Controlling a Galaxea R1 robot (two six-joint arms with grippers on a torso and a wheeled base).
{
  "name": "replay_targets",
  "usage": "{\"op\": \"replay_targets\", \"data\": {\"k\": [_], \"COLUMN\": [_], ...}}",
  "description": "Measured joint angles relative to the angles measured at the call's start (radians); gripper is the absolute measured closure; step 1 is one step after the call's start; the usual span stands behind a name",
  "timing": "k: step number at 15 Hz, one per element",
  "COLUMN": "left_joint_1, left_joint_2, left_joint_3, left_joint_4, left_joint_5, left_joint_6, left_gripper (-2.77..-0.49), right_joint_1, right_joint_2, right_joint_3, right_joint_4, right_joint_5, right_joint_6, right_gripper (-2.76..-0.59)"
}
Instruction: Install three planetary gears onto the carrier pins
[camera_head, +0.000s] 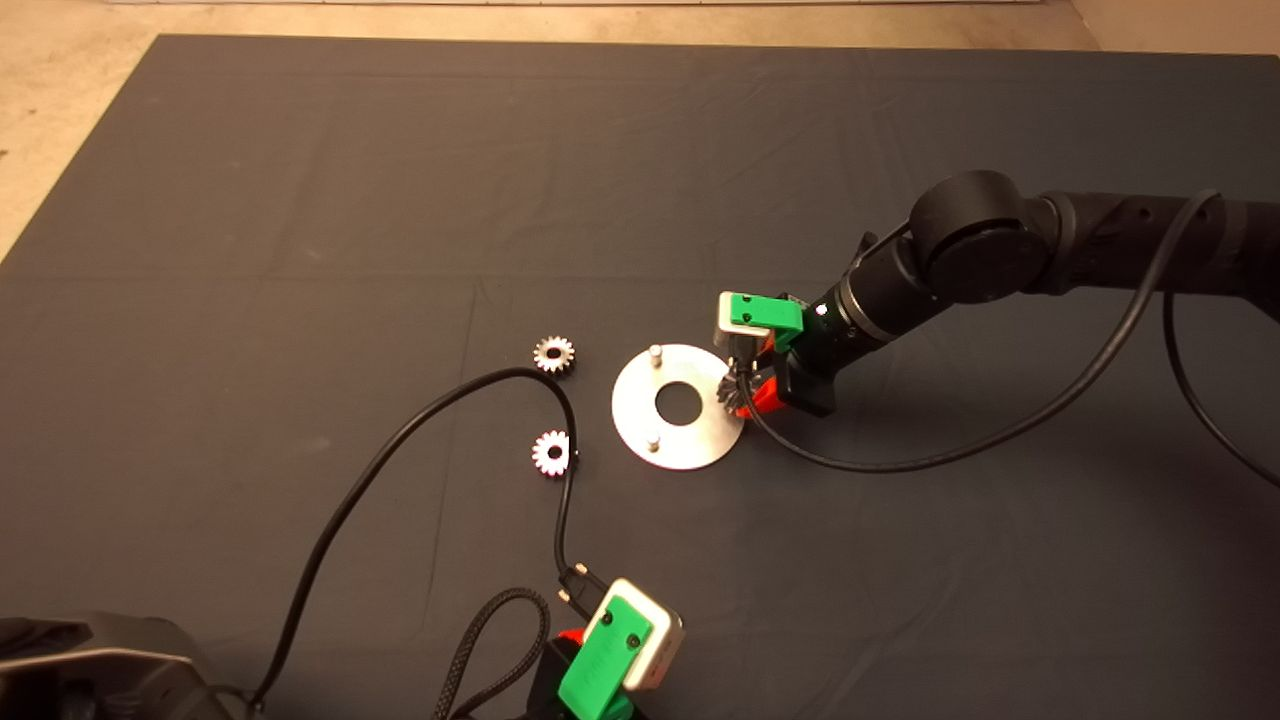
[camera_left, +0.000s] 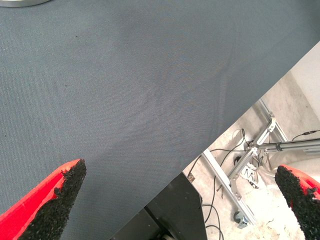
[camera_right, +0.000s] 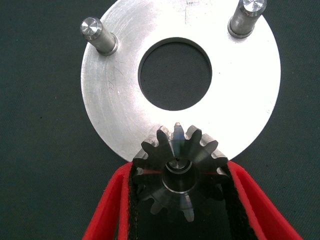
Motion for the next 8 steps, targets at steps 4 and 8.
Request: {"op": "replay_targets", "data": {"k": [4,8], "left_joint_1": [0.0,0.0], "left_joint_2": [0.0,0.0], "left_joint_3": [0.0,0.0], "left_joint_4": [0.0,0.0], "left_joint_5": [0.0,0.0], "left_joint_6": [0.0,-0.007], "left_gripper": [-2.75,-2.75], "right_joint_1": [-0.01,-0.012], "right_joint_2": [0.005,0.005], "right_joint_3": [-0.001,-0.003], "right_joint_4": [0.0,0.0], "right_joint_5": [-0.017,-0.018], "right_joint_6": [0.0,-0.008], "right_gripper": [-0.92,-0.93]}}
